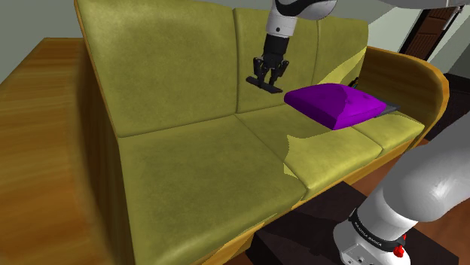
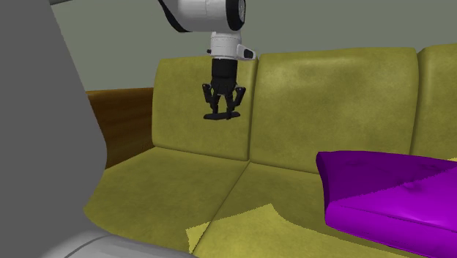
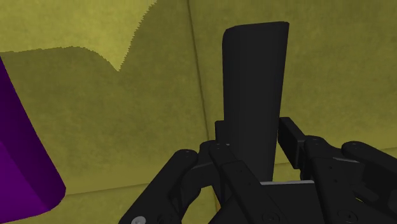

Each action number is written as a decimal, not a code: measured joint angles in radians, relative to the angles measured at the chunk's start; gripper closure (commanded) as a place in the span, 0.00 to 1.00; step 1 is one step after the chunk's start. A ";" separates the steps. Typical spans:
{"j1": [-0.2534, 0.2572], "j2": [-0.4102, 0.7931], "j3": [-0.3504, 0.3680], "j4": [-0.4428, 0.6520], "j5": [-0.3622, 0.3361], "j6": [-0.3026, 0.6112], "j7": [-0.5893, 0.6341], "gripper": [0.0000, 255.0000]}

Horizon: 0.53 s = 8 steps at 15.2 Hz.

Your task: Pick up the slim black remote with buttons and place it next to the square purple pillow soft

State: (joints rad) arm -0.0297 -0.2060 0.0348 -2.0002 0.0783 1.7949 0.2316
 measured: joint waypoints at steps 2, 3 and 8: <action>-0.018 -0.056 -0.027 -0.062 -0.005 0.003 -0.044 1.00; -0.026 -0.068 -0.039 -0.073 -0.009 0.000 -0.062 1.00; -0.068 -0.155 -0.106 -0.146 -0.034 -0.019 -0.161 1.00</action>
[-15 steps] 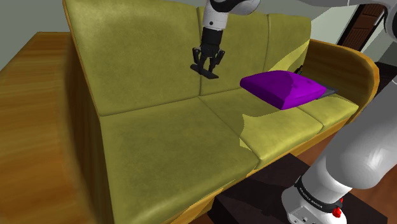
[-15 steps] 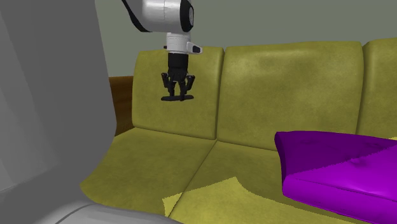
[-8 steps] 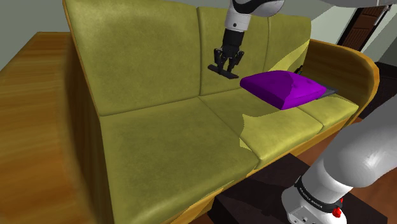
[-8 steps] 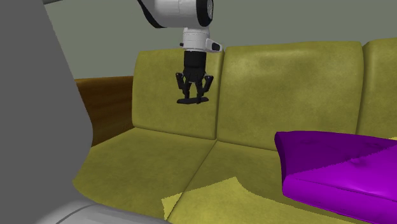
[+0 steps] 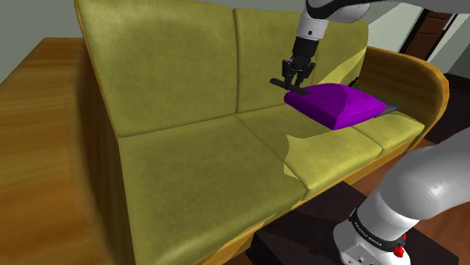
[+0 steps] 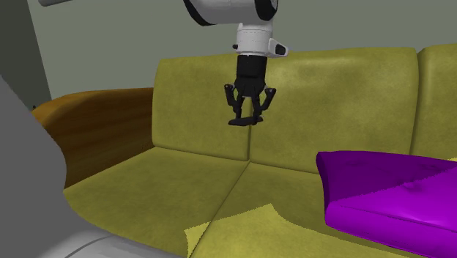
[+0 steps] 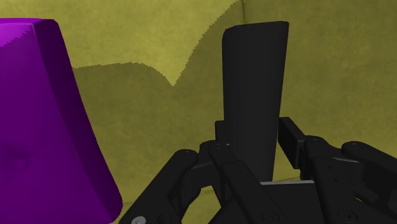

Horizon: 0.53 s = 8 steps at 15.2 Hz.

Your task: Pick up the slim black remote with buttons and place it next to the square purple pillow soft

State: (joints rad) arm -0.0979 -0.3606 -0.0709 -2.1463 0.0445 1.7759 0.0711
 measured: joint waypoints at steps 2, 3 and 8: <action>-0.022 -0.033 -0.035 -0.030 -0.016 -0.005 -0.049 1.00; -0.031 -0.044 -0.050 -0.040 -0.024 -0.007 -0.069 1.00; -0.081 -0.103 -0.133 -0.081 -0.070 -0.028 -0.183 1.00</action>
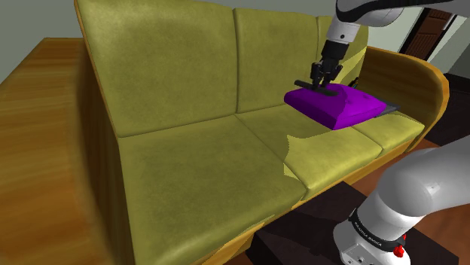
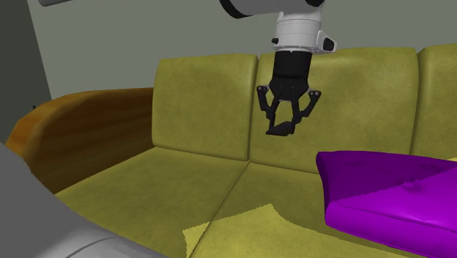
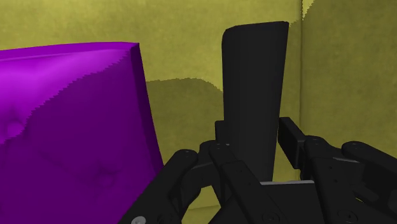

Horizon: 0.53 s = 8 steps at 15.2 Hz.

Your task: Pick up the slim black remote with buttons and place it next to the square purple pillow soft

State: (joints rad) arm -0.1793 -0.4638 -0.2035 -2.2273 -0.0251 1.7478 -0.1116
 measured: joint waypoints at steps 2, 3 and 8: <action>-0.022 -0.010 -0.039 -0.002 -0.021 -0.008 -0.052 1.00; -0.027 -0.010 -0.050 -0.007 -0.027 -0.003 -0.066 1.00; -0.036 -0.011 -0.068 -0.064 -0.036 0.052 -0.086 1.00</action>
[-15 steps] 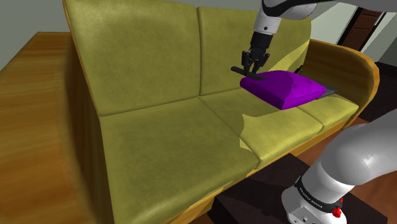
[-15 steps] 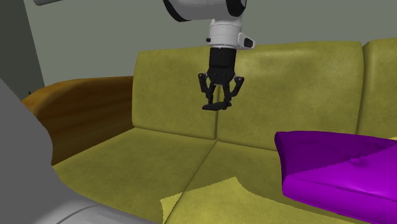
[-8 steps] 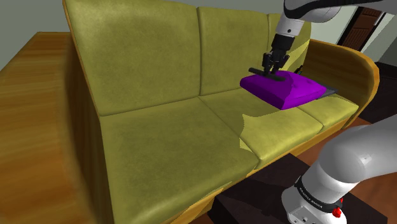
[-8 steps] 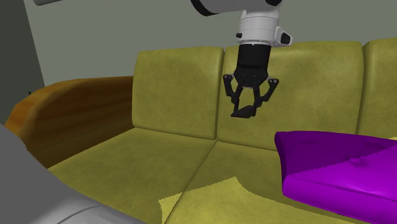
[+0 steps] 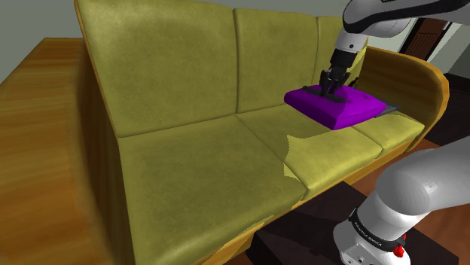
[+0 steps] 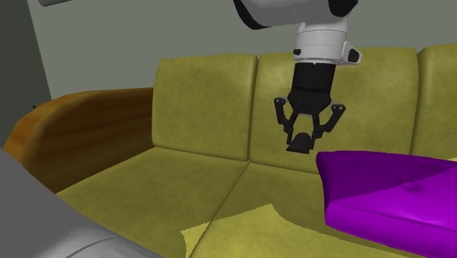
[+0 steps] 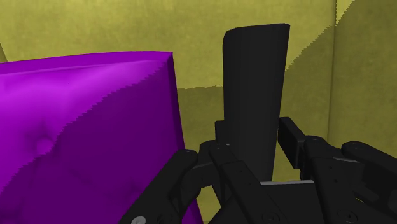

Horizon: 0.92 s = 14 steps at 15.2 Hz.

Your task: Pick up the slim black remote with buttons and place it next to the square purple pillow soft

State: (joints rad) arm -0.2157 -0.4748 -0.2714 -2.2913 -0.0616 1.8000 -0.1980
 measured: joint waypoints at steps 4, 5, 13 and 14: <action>-0.001 0.009 -0.005 -0.047 -0.001 0.056 -0.003 1.00; -0.001 0.010 -0.006 -0.060 -0.002 0.070 -0.003 1.00; -0.003 0.031 -0.018 -0.152 -0.005 0.182 -0.011 1.00; -0.003 0.037 -0.020 -0.161 -0.004 0.197 -0.012 1.00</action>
State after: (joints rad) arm -0.2186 -0.4380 -0.2910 -2.4524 -0.0656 1.9973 -0.2101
